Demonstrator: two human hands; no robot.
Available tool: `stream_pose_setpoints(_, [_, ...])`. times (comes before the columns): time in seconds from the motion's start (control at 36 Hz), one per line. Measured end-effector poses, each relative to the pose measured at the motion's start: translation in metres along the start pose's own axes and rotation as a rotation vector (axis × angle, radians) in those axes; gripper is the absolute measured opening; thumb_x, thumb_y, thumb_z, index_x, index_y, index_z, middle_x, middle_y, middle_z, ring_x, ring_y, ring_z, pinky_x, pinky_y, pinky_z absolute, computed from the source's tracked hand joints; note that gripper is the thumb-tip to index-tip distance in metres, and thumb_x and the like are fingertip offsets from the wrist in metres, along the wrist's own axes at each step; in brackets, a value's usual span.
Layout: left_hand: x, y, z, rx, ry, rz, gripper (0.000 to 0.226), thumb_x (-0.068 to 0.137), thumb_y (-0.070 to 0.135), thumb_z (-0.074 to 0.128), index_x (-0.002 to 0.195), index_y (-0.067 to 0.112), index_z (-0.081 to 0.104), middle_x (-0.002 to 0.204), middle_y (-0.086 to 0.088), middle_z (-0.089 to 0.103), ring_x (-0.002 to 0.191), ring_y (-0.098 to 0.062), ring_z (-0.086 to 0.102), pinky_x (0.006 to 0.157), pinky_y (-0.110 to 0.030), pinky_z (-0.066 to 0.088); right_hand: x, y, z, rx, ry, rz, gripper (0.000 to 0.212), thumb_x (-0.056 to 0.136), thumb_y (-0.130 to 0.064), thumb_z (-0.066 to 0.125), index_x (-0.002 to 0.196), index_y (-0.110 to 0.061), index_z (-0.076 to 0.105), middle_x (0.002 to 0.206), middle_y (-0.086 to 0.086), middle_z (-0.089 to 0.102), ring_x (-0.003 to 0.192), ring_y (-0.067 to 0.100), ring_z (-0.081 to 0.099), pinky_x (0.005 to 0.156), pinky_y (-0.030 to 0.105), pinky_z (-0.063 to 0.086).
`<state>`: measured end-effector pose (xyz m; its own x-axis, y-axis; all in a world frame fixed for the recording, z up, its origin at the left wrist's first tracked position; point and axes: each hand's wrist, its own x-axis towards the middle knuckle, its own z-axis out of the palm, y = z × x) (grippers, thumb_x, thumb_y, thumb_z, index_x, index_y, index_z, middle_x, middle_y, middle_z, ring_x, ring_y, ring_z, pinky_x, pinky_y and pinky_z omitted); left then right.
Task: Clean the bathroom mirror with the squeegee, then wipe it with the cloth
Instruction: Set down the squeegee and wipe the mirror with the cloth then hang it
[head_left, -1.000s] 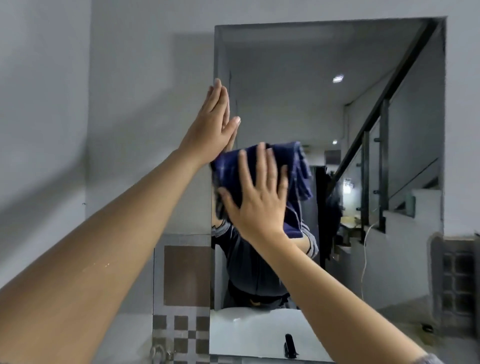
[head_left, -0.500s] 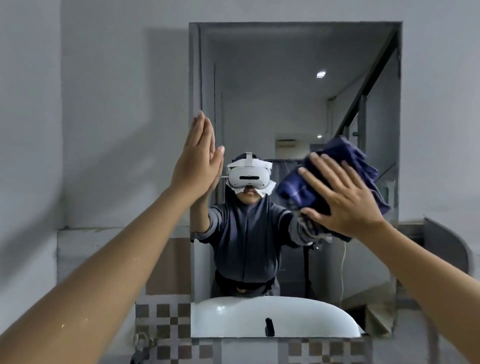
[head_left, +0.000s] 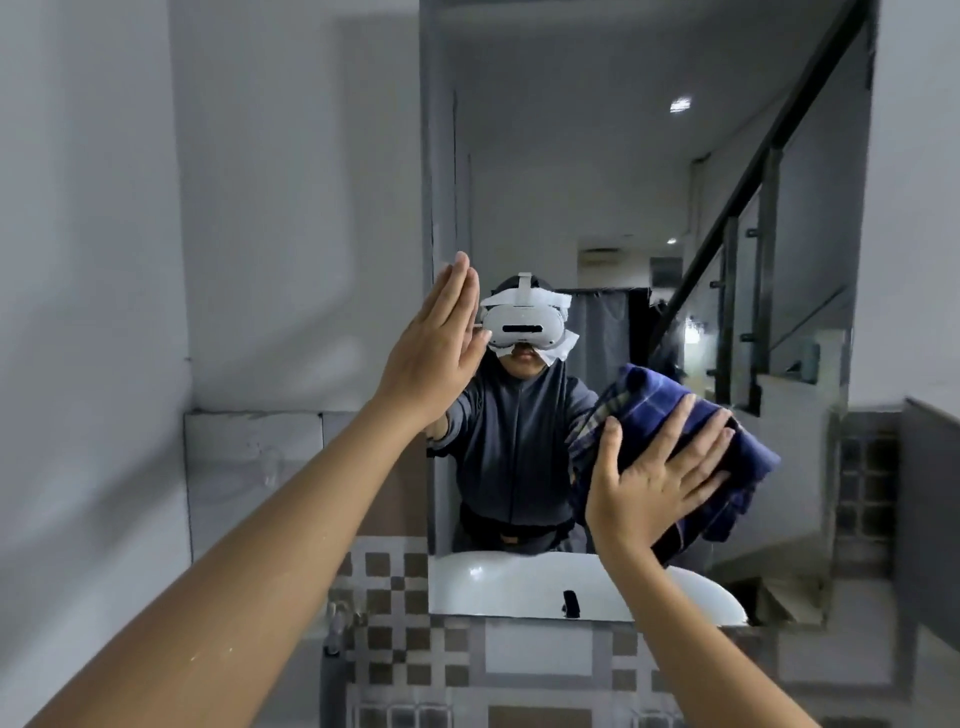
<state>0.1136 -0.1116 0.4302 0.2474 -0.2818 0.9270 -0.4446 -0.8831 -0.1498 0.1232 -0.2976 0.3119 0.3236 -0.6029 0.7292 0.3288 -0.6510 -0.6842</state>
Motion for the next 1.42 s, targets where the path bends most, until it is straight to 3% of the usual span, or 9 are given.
stream_pose_setpoints(0.19, [-0.007, -0.008, -0.004, -0.023, -0.045, 0.031, 0.064, 0.095, 0.026, 0.047, 0.146, 0.010, 0.012, 0.156, -0.003, 0.005, 0.142, -0.011, 0.002, 0.109, -0.019, 0.014, -0.060, -0.045, 0.032, -0.084, -0.210, -0.321, 0.074, 0.087, -0.057, 0.036, 0.147, -0.021, 0.013, 0.155, 0.014, 0.006, 0.143, 0.027, -0.001, 0.113, 0.047, -0.005])
stream_pose_setpoints(0.31, [-0.012, -0.010, -0.007, -0.025, -0.058, 0.036, 0.064, 0.095, 0.027, 0.047, 0.146, 0.011, 0.013, 0.156, -0.001, 0.004, 0.142, -0.010, 0.002, 0.106, -0.019, 0.020, -0.085, -0.042, 0.037, -0.206, -0.364, -0.729, 0.070, 0.089, -0.056, 0.035, 0.147, -0.022, 0.019, 0.156, 0.009, 0.010, 0.143, 0.025, 0.008, 0.114, 0.043, -0.005])
stream_pose_setpoints(0.44, [-0.028, -0.007, -0.003, -0.028, -0.065, 0.013, 0.063, 0.095, 0.023, 0.048, 0.145, 0.009, 0.014, 0.156, -0.004, 0.007, 0.142, -0.013, 0.004, 0.107, -0.019, 0.015, -0.073, 0.000, 0.023, -0.296, -0.467, -1.261, 0.062, 0.090, -0.056, 0.036, 0.144, -0.025, 0.029, 0.153, 0.003, 0.023, 0.141, 0.019, 0.024, 0.115, 0.039, 0.013])
stream_pose_setpoints(0.58, [-0.045, 0.000, 0.008, -0.028, -0.026, -0.025, 0.061, 0.096, 0.021, 0.043, 0.145, 0.007, 0.011, 0.156, -0.008, 0.005, 0.143, -0.016, 0.002, 0.100, 0.003, 0.001, -0.025, 0.037, -0.003, -0.394, -0.498, -1.468, 0.065, 0.088, -0.059, 0.037, 0.145, -0.028, 0.026, 0.153, 0.000, 0.024, 0.141, 0.016, 0.023, 0.114, 0.038, 0.018])
stream_pose_setpoints(0.72, [-0.053, 0.010, 0.018, -0.092, 0.021, -0.068, 0.060, 0.095, 0.016, 0.044, 0.144, 0.002, 0.013, 0.155, -0.014, 0.008, 0.143, -0.022, 0.005, 0.104, 0.000, -0.001, 0.022, 0.064, -0.031, -0.452, -0.382, -1.300, 0.067, 0.086, -0.062, 0.038, 0.144, -0.030, 0.028, 0.153, 0.000, 0.023, 0.139, 0.016, 0.024, 0.113, 0.038, 0.019])
stream_pose_setpoints(0.86, [-0.052, 0.006, 0.028, -0.095, 0.020, -0.078, 0.057, 0.098, 0.031, 0.028, 0.144, 0.001, 0.012, 0.154, -0.016, 0.011, 0.143, -0.025, 0.007, 0.111, -0.010, -0.001, 0.042, 0.096, -0.056, -0.448, -0.308, -0.778, 0.075, 0.084, -0.063, 0.035, 0.147, -0.027, 0.017, 0.156, 0.005, 0.014, 0.144, 0.020, 0.009, 0.116, 0.041, 0.007])
stream_pose_setpoints(1.08, [-0.070, 0.016, 0.028, -0.138, 0.061, -0.087, 0.058, 0.095, 0.013, 0.044, 0.143, -0.001, 0.016, 0.153, -0.019, 0.012, 0.142, -0.027, 0.008, 0.110, -0.008, 0.002, -0.020, 0.124, -0.050, -0.120, -0.152, -0.059, 0.077, 0.084, -0.059, 0.037, 0.147, -0.023, 0.013, 0.157, 0.010, 0.005, 0.144, 0.023, 0.001, 0.117, 0.045, 0.002])
stream_pose_setpoints(1.22, [-0.084, 0.021, 0.029, -0.172, 0.046, -0.112, 0.058, 0.094, 0.014, 0.046, 0.143, -0.001, 0.018, 0.153, -0.017, 0.012, 0.142, -0.023, 0.007, 0.112, -0.011, 0.005, -0.068, 0.117, -0.032, -0.075, -0.133, -0.006, 0.074, 0.086, -0.053, 0.041, 0.146, -0.018, 0.018, 0.155, 0.018, 0.011, 0.143, 0.029, 0.007, 0.114, 0.051, 0.009])
stream_pose_setpoints(1.42, [-0.124, 0.027, 0.035, -0.238, -0.001, -0.149, 0.056, 0.092, 0.008, 0.051, 0.141, -0.001, 0.025, 0.152, -0.018, 0.019, 0.141, -0.025, 0.018, 0.114, -0.036, 0.024, -0.114, 0.091, -0.007, -0.094, -0.222, -0.170, 0.071, 0.088, -0.061, 0.033, 0.144, -0.020, 0.019, 0.152, 0.013, 0.010, 0.141, 0.029, 0.008, 0.113, 0.050, 0.006])
